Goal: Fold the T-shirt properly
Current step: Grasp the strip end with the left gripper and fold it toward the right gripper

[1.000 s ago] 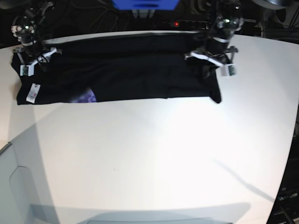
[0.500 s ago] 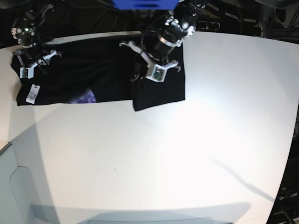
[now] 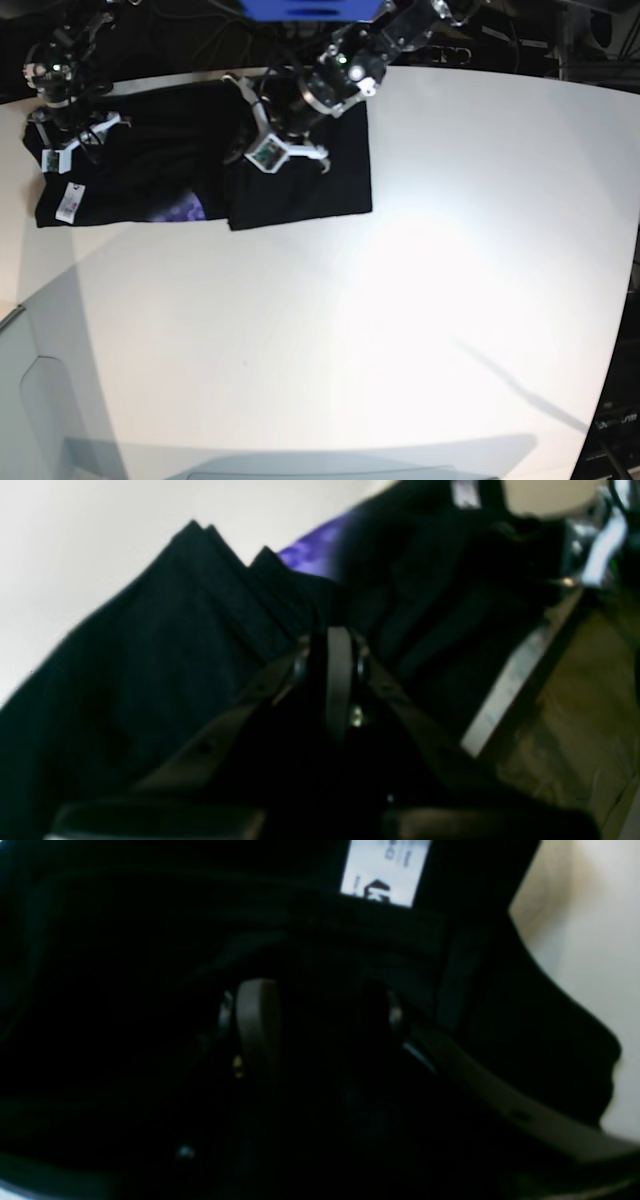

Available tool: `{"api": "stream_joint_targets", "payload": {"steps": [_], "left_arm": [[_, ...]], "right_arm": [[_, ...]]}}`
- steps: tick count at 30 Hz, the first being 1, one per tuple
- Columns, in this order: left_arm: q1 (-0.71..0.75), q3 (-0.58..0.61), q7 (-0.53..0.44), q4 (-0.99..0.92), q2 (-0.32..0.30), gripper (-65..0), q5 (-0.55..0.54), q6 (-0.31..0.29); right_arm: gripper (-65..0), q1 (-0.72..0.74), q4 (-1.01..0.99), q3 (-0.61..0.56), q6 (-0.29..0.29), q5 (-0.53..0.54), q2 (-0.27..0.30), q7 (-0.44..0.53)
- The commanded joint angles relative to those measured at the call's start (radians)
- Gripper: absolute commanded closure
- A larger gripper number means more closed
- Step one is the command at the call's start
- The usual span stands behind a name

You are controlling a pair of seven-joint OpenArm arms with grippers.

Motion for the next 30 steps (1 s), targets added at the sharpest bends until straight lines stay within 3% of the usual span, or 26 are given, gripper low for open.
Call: {"api": "stream_joint_targets", "payload": {"steps": [1,13,17,22,24,28,30], "left_arm": [[-0.019,0.022,-0.023,0.004,0.009,-0.1,-0.003,-0.004],[-0.143,0.141,-0.023,-0.105,0.092,-0.1,-0.003,-0.012],[-0.185,0.216,-0.023,-0.136,0.095,-0.1,-0.003,-0.004],[-0.191,0.223,-0.023,-0.185,0.096,-1.0,-0.003,-0.002],[-0.191,0.222,-0.023,-0.198,0.113,-6.5,-0.003,-0.002],[-0.191,0.220,-0.031,-0.203,0.121,-27.1,-0.003,-0.002],[-0.191,0.220,-0.034,-0.191,0.124,-31.3,-0.003,-0.002]], "right_arm": [[-27.5,0.001,0.019,0.005,-0.001,0.009,0.012,0.022],[-27.5,0.001,0.019,0.005,-0.001,0.009,0.012,0.022],[-27.4,0.001,0.019,0.005,-0.001,0.009,0.012,0.022],[-27.3,0.001,0.019,0.005,-0.001,0.009,0.012,0.021],[-27.3,0.001,0.019,0.003,-0.001,0.009,0.012,0.021],[-27.2,0.000,0.019,0.003,-0.001,0.009,0.012,0.021],[-27.2,-0.002,0.019,0.003,-0.001,0.009,0.012,0.021]]}}
